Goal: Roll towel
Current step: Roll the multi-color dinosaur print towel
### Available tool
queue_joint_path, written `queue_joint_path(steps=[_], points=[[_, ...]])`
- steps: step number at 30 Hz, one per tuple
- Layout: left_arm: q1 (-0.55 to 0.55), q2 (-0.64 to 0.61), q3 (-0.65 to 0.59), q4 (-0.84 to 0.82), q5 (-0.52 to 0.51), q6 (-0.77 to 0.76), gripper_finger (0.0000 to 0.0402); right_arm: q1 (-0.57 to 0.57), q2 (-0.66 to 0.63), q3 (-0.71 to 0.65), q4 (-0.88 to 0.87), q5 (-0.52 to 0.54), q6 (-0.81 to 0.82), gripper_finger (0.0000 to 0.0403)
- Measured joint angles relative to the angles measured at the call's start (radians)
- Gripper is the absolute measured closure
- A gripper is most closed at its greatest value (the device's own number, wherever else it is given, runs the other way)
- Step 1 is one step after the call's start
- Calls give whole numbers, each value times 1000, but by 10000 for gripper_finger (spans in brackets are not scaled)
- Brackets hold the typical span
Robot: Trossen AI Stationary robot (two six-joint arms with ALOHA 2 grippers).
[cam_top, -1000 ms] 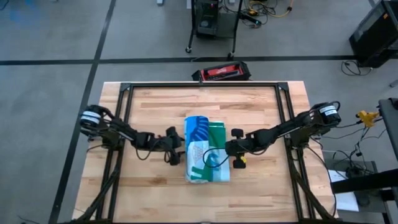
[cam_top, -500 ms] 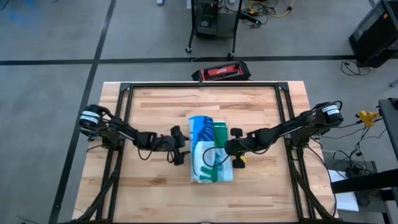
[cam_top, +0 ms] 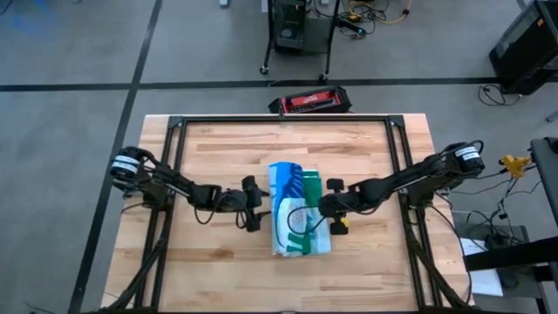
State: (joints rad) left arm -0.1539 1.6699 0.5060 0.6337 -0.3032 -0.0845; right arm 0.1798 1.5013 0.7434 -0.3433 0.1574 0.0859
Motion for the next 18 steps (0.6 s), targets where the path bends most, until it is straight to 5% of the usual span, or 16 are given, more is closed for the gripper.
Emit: queue_joint_path(steps=[18], points=[[0,28,35,93,-2,30,128,-9,151,6,174,-43,-9,403]])
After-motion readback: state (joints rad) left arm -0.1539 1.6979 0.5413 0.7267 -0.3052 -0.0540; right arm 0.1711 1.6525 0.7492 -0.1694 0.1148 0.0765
